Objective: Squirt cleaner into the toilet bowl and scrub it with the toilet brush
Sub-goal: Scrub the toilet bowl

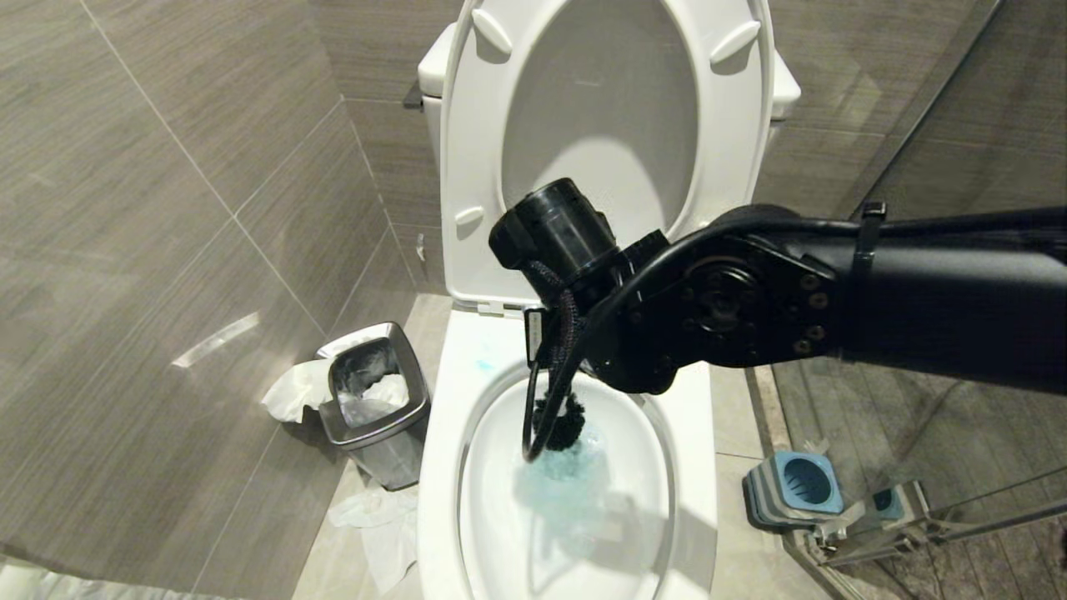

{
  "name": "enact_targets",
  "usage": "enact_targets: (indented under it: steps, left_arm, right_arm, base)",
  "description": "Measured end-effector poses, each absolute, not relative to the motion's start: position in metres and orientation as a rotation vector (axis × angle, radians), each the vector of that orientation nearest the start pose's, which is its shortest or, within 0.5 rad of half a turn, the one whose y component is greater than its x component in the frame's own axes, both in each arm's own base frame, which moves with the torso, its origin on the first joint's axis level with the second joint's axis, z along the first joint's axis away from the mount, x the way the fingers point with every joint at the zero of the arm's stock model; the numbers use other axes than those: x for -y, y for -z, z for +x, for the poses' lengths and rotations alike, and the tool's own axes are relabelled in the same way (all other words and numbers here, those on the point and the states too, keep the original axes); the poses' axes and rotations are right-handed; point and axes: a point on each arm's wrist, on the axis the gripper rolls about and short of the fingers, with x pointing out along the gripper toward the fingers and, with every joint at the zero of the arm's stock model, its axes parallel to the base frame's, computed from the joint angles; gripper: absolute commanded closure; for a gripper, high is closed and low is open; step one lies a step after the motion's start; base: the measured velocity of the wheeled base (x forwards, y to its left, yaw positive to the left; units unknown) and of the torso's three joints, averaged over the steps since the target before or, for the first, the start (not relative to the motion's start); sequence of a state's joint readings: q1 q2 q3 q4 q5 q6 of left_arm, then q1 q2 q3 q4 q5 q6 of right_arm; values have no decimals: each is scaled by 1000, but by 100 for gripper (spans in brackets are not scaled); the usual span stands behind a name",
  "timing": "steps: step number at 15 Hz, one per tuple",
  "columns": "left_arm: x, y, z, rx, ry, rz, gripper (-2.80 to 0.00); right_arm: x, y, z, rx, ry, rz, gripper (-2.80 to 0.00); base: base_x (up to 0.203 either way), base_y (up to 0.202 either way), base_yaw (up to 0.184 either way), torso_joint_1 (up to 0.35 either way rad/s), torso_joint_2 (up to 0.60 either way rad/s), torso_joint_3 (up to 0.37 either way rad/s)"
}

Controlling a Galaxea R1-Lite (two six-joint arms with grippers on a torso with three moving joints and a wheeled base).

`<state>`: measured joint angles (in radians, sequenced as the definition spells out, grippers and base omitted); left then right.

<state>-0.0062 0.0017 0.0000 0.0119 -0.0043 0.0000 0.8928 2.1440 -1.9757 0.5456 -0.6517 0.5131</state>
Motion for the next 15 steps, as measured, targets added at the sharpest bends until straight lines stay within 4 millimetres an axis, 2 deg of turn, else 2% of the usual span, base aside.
enact_targets:
  steps: [3,7,11,15]
  left_arm:
    - [0,-74,-23,-14,11,0,0]
    - [0,-74,-23,-14,11,0,0]
    - [0,-74,-23,-14,10,0,0]
    - [0,-74,-23,-14,10,0,0]
  right_arm:
    - [-337,-224,276,-521,-151,-25,0]
    - [-351,-215,257,-551,-205,-61,0]
    - [-343,-213,231,-590,-227,-95,0]
    - [-315,-213,204,-643,-230,-119,0]
  base:
    - [0,0,0,0,0,0]
    - [0,0,0,0,0,0]
    - [0,0,0,0,0,0]
    - [0,0,0,0,0,0]
